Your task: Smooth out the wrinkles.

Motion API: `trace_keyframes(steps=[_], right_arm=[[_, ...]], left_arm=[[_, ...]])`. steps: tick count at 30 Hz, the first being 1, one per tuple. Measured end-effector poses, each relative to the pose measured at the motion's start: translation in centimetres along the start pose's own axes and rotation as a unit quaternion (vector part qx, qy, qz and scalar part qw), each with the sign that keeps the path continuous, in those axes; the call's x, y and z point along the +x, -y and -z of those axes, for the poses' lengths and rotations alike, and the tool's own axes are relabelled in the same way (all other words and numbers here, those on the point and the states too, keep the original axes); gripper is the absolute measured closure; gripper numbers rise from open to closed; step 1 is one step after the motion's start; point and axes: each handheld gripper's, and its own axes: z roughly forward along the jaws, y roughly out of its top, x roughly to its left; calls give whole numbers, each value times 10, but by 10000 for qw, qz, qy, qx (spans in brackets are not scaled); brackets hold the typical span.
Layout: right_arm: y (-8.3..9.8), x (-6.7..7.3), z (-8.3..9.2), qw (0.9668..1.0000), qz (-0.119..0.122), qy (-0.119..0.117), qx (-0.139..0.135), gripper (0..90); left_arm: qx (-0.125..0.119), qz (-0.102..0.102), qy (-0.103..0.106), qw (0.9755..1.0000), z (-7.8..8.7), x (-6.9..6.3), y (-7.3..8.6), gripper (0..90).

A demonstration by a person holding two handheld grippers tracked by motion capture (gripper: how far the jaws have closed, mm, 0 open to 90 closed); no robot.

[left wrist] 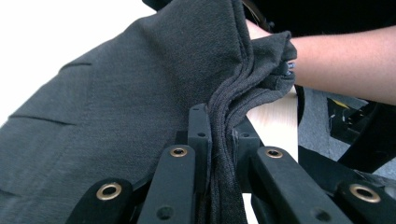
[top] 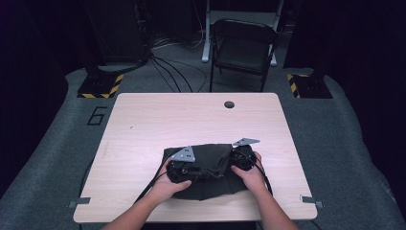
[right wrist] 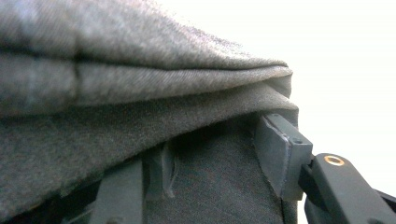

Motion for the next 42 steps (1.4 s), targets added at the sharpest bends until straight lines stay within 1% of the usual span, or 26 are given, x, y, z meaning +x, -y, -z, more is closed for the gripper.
trace_keyframes(steps=[5, 7, 8, 10, 12, 13, 14, 15, 17, 18, 20, 21, 24, 27, 28, 29, 30, 31, 32, 33, 34, 37, 39, 40, 41, 42], right_arm=[[0, 0, 0, 10000, 38, 17, 2, 488], [0, 0, 0, 10000, 69, 37, 17, 488], [0, 0, 0, 9999, 128, 71, 14, 487], [0, 0, 0, 9998, 157, 101, 23, 487], [0, -1, 2, 9995, 251, 198, 78, 484], [1, -2, 2, 9995, 242, 216, 59, 484], [1, -2, 4, 9996, 126, 218, 103, 479], [1, -6, 4, 9995, 176, 243, 67, 468], [2, -11, 7, 9996, -25, 248, 99, 468], [2, -16, 9, 9996, -27, 285, 65, 465], [3, -22, 13, 9993, -221, 300, 45, 466], [3, -26, 15, 9992, -219, 320, 2, 466], [3, -31, 22, 9987, -357, 355, -59, 466], [1, -33, 29, 9985, -346, 393, -170, 466], [0, -33, 31, 9983, -358, 405, -218, 466], [-1, -32, 34, 9982, -374, 406, -253, 466], [-2, -32, 36, 9982, -331, 392, -298, 466], [-3, -30, 39, 9980, -368, 388, -337, 466], [-4, -29, 41, 9981, -284, 378, -397, 466], [-6, -26, 44, 9978, -335, 342, -449, 466], [-7, -24, 47, 9979, -251, 315, -505, 465], [-12, -13, 52, 9978, -166, 204, -610, 462], [-14, -6, 54, 9978, -67, 112, -653, 459], [-15, -3, 54, 9977, -49, 82, -667, 458], [-15, 1, 53, 9978, 54, 37, -666, 457], [-16, 5, 53, 9978, 95, 0, -654, 455]], left_arm=[[124, -66, 75, 9999, -7, -3, 9, 818], [179, -43, 82, 9998, -11, -4, 14, 817], [212, -33, 117, 9997, -12, -4, 16, 817], [257, -35, 102, 9996, -16, -4, 20, 816], [304, -18, 112, 9995, -19, -3, 25, 815], [356, -15, 108, 9993, -20, -3, 26, 815], [395, -18, 86, 9992, -22, -3, 28, 814], [433, 7, 104, 9990, -24, -4, 30, 813], [531, -34, 66, 9986, -28, -5, 33, 809], [551, -49, 57, 9985, -30, -6, 34, 807], [614, -82, 38, 9981, -32, -7, 36, 802], [628, -72, 21, 9980, -33, -7, 36, 799], [721, -45, 54, 9974, -35, -7, 38, 786], [733, 44, 19, 9973, -36, -11, 38, 718], [727, 38, 9, 9973, -34, -13, 37, 669], [712, 29, -9, 9975, -32, -15, 36, 644], [715, 14, -2, 9974, -29, -17, 35, 622], [694, -8, -5, 9976, -25, -18, 33, 599], [666, 16, 10, 9978, -21, -19, 32, 585], [615, 43, 20, 9981, -16, -20, 31, 571], [576, 68, 9, 9983, -10, -20, 30, 556], [352, 162, -76, 9992, 10, -16, 27, 531], [276, 193, -175, 9993, 22, -11, 26, 515], [240, 236, -292, 9990, 30, -8, 26, 511], [243, 226, -413, 9986, 36, -3, 27, 507], [211, 319, -576, 9976, 40, 0, 28, 501]])
